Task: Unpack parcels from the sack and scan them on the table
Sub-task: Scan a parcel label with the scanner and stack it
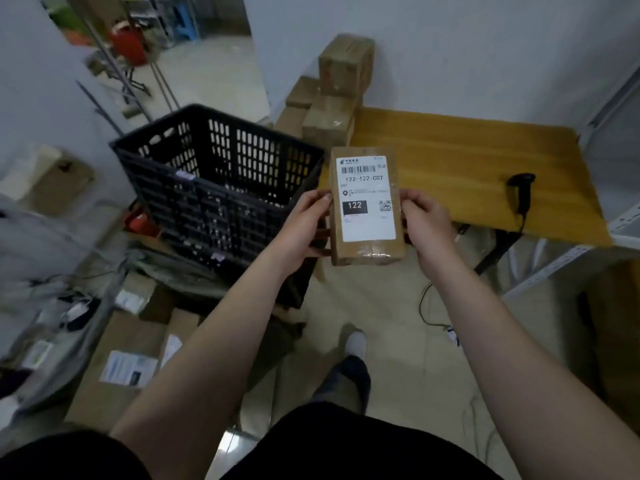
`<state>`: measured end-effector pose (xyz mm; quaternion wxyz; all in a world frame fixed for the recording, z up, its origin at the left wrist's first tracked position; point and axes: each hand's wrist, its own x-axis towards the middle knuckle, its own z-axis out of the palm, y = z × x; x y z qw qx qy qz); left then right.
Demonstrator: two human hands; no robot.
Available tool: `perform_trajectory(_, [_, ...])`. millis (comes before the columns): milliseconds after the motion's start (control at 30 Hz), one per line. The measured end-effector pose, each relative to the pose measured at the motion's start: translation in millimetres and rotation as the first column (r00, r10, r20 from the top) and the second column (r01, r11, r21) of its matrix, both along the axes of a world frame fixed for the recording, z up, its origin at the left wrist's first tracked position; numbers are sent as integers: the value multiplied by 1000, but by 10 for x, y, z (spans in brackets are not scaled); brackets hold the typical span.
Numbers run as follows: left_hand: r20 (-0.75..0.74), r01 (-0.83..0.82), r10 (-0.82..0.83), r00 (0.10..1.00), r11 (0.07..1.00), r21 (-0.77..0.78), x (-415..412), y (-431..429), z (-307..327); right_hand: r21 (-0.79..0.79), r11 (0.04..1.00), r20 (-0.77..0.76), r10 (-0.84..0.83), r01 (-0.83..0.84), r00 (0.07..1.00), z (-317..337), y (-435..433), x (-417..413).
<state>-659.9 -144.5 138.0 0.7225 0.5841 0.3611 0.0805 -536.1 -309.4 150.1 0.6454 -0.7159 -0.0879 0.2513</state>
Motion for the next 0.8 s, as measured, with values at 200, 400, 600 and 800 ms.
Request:
perform_trajectory(200, [-92, -82, 82, 992, 997, -1, -1064, -227, -119, -104, 989, -5, 103, -103, 995, -163, -102, -893])
perform_trajectory(400, [-114, -155, 152, 982, 988, -16, -1825, -148, -71, -118, 972, -20, 201, -201, 979, -172, 128, -1565])
perform_trajectory(600, [-211, -231, 222, 952, 973, -19, -2740, 253, -158, -202, 921, -53, 329, -332, 943, -324, 777, -2275])
perform_trajectory(800, [-282, -238, 225, 933, 971, -14, -3832, 941, -440, -188, 892, -210, 373, -412, 904, -725, 1571, -3220])
